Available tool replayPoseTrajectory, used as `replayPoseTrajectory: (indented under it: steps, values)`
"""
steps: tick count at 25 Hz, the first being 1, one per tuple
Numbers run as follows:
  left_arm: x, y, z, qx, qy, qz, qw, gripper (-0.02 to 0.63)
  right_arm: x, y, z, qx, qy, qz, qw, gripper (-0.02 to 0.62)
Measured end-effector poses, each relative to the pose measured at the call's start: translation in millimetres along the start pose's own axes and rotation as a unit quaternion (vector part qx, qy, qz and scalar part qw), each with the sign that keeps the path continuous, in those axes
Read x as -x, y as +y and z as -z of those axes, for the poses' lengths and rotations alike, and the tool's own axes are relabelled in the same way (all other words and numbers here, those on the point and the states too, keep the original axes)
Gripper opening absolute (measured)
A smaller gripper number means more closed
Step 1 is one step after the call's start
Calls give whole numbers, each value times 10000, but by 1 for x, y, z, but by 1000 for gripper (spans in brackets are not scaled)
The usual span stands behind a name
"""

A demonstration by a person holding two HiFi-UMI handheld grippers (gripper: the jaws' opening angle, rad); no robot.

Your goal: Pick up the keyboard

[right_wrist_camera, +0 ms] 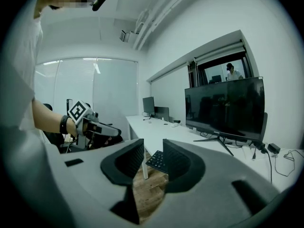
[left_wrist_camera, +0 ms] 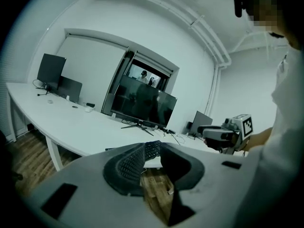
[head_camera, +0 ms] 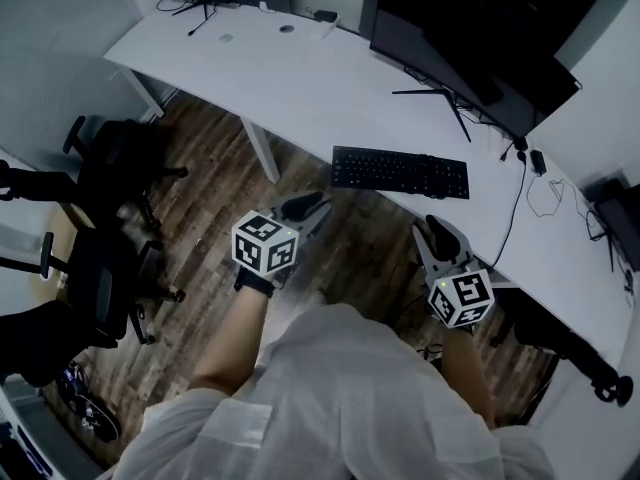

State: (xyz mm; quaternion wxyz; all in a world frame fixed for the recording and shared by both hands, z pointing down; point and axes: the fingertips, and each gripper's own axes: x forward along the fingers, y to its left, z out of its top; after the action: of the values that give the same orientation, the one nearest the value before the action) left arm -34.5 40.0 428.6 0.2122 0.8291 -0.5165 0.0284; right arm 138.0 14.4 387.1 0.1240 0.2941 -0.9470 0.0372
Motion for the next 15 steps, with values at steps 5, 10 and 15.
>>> replayPoseTrajectory:
  steps: [5, 10, 15]
  values:
    - [-16, 27, 4, 387, 205, 211, 9988, 82, -28, 4, -2, 151, 73, 18, 9999, 131]
    - [-39, 35, 22, 982, 501, 529, 9925, 120, -48, 4, 2, 128, 156, -84, 9998, 153]
    - [-72, 49, 28, 1842, 454, 654, 9797, 123, -63, -13, 9, -140, 192, -231, 9995, 153]
